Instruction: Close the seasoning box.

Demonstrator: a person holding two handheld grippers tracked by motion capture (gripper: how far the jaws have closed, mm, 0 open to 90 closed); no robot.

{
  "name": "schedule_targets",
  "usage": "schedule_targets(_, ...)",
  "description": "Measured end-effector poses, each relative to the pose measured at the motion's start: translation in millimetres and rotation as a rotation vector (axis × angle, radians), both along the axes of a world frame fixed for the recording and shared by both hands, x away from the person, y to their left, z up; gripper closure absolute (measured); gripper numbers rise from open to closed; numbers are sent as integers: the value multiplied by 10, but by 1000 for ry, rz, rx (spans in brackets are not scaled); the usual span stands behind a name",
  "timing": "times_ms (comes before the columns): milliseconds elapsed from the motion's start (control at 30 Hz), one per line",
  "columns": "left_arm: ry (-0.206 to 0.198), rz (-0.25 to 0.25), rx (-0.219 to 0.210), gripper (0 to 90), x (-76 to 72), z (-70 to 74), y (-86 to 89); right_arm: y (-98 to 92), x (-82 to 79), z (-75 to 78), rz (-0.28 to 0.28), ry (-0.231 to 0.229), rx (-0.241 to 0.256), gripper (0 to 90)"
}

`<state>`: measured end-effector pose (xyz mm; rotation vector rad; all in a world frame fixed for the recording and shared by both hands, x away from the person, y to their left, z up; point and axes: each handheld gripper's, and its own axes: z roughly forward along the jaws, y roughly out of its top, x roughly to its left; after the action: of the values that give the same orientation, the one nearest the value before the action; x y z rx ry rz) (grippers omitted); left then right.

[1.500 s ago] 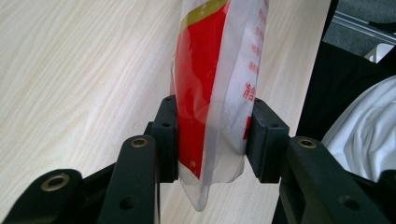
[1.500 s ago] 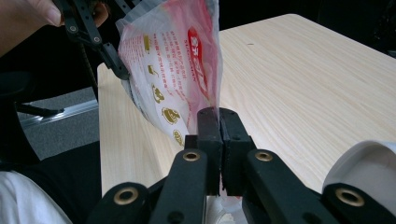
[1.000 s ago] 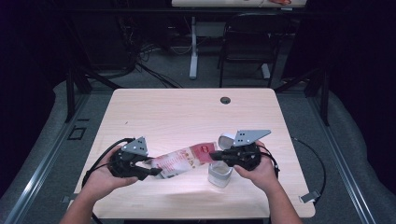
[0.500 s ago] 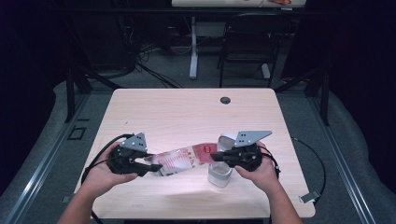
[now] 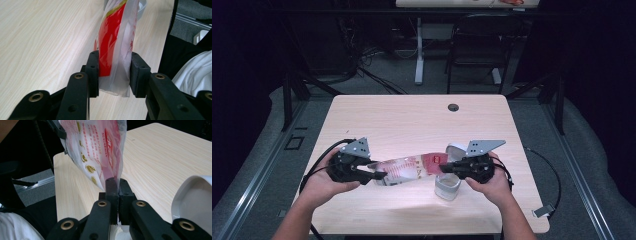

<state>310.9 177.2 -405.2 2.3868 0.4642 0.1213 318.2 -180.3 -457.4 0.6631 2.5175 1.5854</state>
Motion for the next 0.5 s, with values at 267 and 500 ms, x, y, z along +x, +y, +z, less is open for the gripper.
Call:
schedule_targets(267,2,-4,12,665,37,79,-52,-30,5,-9,-7,5,5,887)
schedule_targets(500,3,-9,17,671,58,118,-75,-46,5,-13,-11,8,5,887)
